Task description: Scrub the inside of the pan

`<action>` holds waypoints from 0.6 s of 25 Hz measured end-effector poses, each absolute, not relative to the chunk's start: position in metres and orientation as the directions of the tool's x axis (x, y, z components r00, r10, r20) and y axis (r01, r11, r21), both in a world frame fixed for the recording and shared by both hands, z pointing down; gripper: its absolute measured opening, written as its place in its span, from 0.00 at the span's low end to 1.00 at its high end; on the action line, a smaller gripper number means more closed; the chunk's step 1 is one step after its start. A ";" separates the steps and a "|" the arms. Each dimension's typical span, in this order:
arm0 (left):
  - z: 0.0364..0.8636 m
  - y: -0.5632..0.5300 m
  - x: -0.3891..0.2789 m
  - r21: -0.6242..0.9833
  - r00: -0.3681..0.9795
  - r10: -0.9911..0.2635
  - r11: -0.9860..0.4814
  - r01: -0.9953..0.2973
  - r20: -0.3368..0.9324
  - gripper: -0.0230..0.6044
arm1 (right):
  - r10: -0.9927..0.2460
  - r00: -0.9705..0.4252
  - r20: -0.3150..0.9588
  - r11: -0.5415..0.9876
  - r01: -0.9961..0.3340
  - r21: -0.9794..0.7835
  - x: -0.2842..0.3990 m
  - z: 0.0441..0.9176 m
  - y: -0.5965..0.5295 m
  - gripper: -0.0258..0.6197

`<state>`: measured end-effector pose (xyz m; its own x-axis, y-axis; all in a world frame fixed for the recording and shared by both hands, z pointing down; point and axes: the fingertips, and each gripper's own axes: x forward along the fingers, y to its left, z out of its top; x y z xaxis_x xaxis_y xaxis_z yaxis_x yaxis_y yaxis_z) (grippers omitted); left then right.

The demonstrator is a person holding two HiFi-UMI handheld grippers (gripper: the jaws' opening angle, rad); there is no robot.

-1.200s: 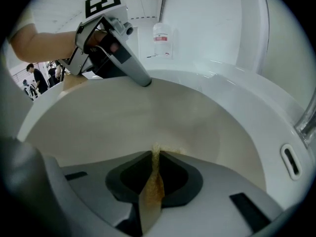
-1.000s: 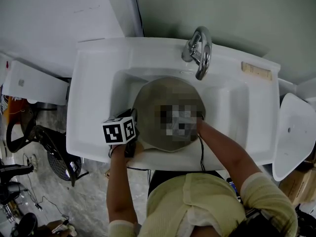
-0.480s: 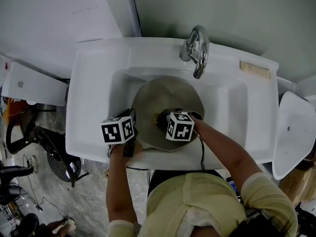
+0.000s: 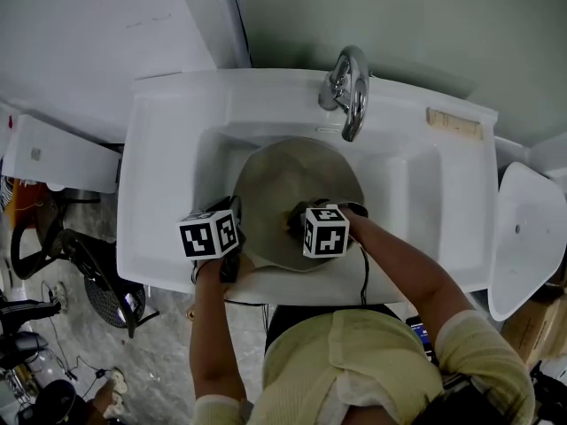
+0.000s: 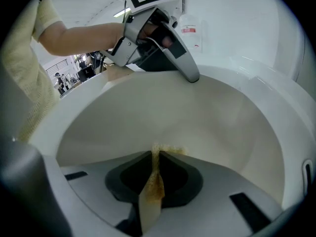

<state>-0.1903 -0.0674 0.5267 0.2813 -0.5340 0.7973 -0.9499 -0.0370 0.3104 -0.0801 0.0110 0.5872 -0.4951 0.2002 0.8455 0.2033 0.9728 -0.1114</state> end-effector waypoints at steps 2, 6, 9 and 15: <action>0.526 -0.068 -0.190 0.311 0.282 -0.534 -0.037 -0.950 0.797 0.18 | 0.204 -0.470 0.859 0.970 0.215 -0.112 -0.075 0.588 0.012 0.14; 0.526 -0.067 -0.190 0.314 0.283 -0.534 -0.034 -0.949 0.797 0.18 | 0.205 -0.426 0.881 0.966 0.233 -0.112 -0.068 0.590 0.014 0.14; 0.527 -0.067 -0.190 0.316 0.284 -0.534 -0.034 -0.948 0.796 0.18 | 0.206 -0.399 0.894 0.967 0.226 -0.122 -0.063 0.592 0.013 0.14; 0.527 -0.068 -0.190 0.315 0.284 -0.534 -0.033 -0.948 0.797 0.18 | 0.189 -0.326 0.926 0.970 0.207 -0.125 -0.051 0.596 0.003 0.14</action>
<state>-0.1897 -0.0681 0.5267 0.2837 -0.5339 0.7966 -0.9484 -0.0334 0.3154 -0.0508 0.0030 0.5958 -0.3256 0.1892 0.9264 0.2073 0.9702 -0.1253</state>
